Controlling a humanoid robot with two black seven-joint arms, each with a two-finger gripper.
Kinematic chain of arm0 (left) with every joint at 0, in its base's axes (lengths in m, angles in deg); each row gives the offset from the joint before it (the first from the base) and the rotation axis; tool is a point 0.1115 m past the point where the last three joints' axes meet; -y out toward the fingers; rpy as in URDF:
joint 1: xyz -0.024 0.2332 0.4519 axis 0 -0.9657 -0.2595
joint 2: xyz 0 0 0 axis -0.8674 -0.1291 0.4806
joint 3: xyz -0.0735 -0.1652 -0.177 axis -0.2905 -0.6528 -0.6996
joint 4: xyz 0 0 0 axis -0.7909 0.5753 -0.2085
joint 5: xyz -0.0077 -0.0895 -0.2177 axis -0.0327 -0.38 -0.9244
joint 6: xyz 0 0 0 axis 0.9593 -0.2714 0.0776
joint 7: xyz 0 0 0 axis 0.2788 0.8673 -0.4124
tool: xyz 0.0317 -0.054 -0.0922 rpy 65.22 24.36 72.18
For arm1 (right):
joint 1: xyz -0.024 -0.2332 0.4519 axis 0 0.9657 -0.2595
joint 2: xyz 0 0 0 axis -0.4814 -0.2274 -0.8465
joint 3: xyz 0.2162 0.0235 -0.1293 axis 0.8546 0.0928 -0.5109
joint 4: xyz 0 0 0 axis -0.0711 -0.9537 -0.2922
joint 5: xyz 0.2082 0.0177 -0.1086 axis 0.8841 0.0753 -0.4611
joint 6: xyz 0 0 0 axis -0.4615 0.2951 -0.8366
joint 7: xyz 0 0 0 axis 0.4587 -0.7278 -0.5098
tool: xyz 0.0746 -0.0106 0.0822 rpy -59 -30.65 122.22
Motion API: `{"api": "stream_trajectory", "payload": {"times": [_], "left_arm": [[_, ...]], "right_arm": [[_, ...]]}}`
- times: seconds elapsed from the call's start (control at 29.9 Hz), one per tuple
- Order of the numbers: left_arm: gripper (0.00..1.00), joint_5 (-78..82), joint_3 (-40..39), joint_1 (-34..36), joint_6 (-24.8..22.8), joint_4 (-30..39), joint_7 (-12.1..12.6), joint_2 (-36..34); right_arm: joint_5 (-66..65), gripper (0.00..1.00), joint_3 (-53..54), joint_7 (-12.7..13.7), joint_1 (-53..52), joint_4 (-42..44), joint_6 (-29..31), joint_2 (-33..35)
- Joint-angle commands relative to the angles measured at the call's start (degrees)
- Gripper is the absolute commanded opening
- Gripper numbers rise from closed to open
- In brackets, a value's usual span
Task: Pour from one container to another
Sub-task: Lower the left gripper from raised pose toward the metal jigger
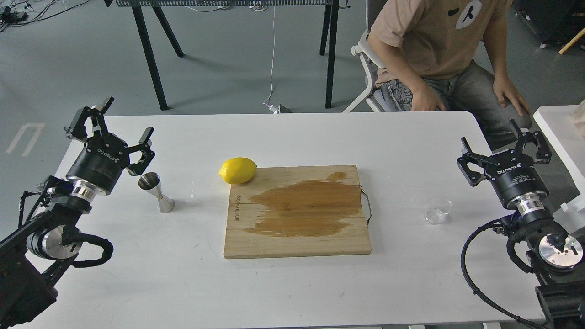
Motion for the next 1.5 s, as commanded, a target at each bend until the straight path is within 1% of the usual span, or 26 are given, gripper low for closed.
{"api": "stream_trajectory", "payload": {"times": [0.0, 0.23, 0.27, 0.37, 0.43, 0.5, 0.57, 0.63, 0.7, 0.87, 1.0, 1.1, 1.24, 1.34, 1.37, 1.47], "left_arm": [[1.00, 0.03, -0.25, -0.08, 0.00, 0.33, 0.00, -0.11], [1.00, -0.93, -0.87, 0.98, 0.00, -0.64, 0.00, -2.93], [1.00, -1.89, -0.96, 1.15, 0.00, -1.60, 0.00, -3.01], [1.00, -3.48, -0.87, 1.77, 0.00, -7.48, 0.00, -3.28], [1.00, -3.66, -0.69, 4.22, 0.00, -11.69, 0.00, -2.67], [1.00, -3.66, -0.61, 5.54, 0.00, -13.46, 0.00, -2.05], [1.00, -2.70, -0.26, 5.99, 0.00, -13.56, 0.00, -2.75], [1.00, 0.37, -0.52, 6.08, 0.00, -13.56, 0.00, -4.93], [1.00, 4.06, -0.87, 6.43, 0.00, -13.47, 0.00, -9.23], [1.00, 12.41, -0.87, 10.73, 0.00, -11.72, 0.00, -16.80], [0.99, 21.63, -1.04, 11.35, 0.00, -4.44, 0.00, -23.04], [0.99, 31.81, -1.13, 11.35, 0.00, 4.51, 0.00, -26.30], [0.99, 46.49, -0.61, 11.09, 0.00, 17.17, 0.00, -28.59], [0.99, 53.97, -0.17, 10.30, 0.00, 23.60, 0.00, -29.73], [0.99, 56.17, -0.17, 9.51, 0.57, 25.18, 0.00, -30.08], [0.99, 60.22, -0.08, 4.86, 6.80, 28.36, 0.00, -30.52]], "right_arm": [[0.00, 0.99, 0.09, 0.00, 0.00, -0.05, 0.00, 0.04], [0.00, 0.99, 0.26, 0.00, 0.00, -0.05, 0.00, 0.04], [0.00, 0.99, 0.26, 0.00, 0.00, -0.05, 0.00, 0.04], [0.00, 0.99, 0.26, -0.08, 0.00, -0.05, 0.00, -0.31], [0.00, 0.99, 0.26, -0.08, 0.00, -0.05, 0.00, -0.49], [0.00, 0.99, 0.35, -0.08, 0.00, -0.05, 0.00, -0.49], [0.00, 0.99, 0.35, -0.08, 0.00, -0.05, 0.00, -0.49], [0.00, 0.99, 0.26, -0.08, -0.09, -0.05, 0.00, -0.49], [0.00, 0.99, 0.17, -0.08, -0.09, -0.14, 0.00, -0.40], [0.00, 0.99, 0.08, 0.00, -0.09, -0.14, 0.00, -0.05], [-0.08, 0.99, 0.00, -0.08, -0.09, -0.14, 0.00, -0.05], [-0.08, 0.99, -0.09, 0.00, 0.00, -0.05, 0.00, -0.05], [-0.08, 0.99, 0.09, 0.00, 0.00, -0.05, 0.00, -0.05], [-0.08, 0.99, 0.17, 0.00, 0.00, -0.05, 0.00, 0.04], [-0.08, 0.99, 0.17, 0.00, 0.00, 0.03, 0.00, 0.04], [-0.08, 0.99, 0.26, 0.00, 0.00, 0.21, 0.00, 0.04]]}}
